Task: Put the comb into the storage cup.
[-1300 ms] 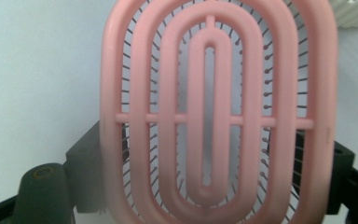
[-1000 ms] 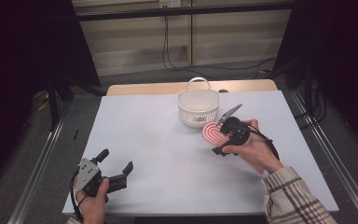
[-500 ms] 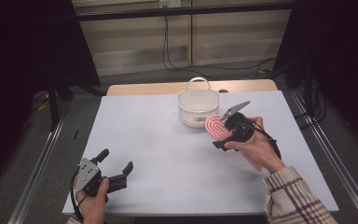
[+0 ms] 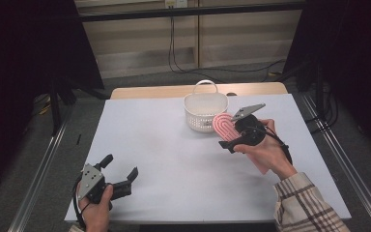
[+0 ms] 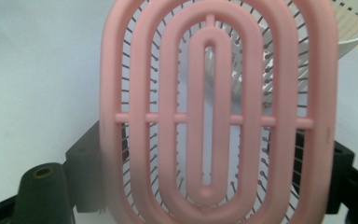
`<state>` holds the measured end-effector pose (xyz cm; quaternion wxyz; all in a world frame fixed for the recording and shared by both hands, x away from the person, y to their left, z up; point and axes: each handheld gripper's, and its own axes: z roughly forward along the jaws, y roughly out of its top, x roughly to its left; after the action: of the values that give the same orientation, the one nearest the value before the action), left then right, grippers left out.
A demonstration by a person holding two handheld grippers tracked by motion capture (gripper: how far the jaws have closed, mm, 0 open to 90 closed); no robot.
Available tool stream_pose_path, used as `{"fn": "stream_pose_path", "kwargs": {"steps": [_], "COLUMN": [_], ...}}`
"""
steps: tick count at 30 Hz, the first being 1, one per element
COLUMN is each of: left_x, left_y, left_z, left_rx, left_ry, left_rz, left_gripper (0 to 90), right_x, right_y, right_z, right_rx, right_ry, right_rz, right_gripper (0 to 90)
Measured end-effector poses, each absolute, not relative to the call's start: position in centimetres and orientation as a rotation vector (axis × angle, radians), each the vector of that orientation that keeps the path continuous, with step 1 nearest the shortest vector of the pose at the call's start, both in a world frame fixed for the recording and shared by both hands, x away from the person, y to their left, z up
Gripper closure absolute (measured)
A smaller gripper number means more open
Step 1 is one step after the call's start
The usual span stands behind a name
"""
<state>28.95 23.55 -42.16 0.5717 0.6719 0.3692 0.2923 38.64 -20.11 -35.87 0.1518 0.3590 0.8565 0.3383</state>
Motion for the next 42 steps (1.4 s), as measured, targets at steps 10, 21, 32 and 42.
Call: {"fn": "stream_pose_path", "kwargs": {"steps": [10,21,32,42], "left_x": [29.0,29.0,29.0,29.0], "left_y": [23.6,23.6,23.6,23.6], "left_z": [-42.1,-42.1,-42.1,-42.1], "left_rx": [1.577,1.575,1.580,1.579], "left_ry": [0.864,0.862,0.860,0.858], "left_rz": [0.686,0.689,0.688,0.687], "left_gripper": [2.8,2.8,2.8,2.8], "right_x": [38.6,38.4,38.5,38.6], "right_y": [-20.6,-20.7,-21.3,-21.1], "right_z": [-35.4,-34.5,-34.1,-33.3], "right_rx": [1.079,1.044,1.068,1.057], "right_ry": [2.380,2.258,2.141,2.092], "right_rz": [1.047,1.159,1.188,1.249], "right_gripper": [20.3,20.3,20.3,20.3]}}
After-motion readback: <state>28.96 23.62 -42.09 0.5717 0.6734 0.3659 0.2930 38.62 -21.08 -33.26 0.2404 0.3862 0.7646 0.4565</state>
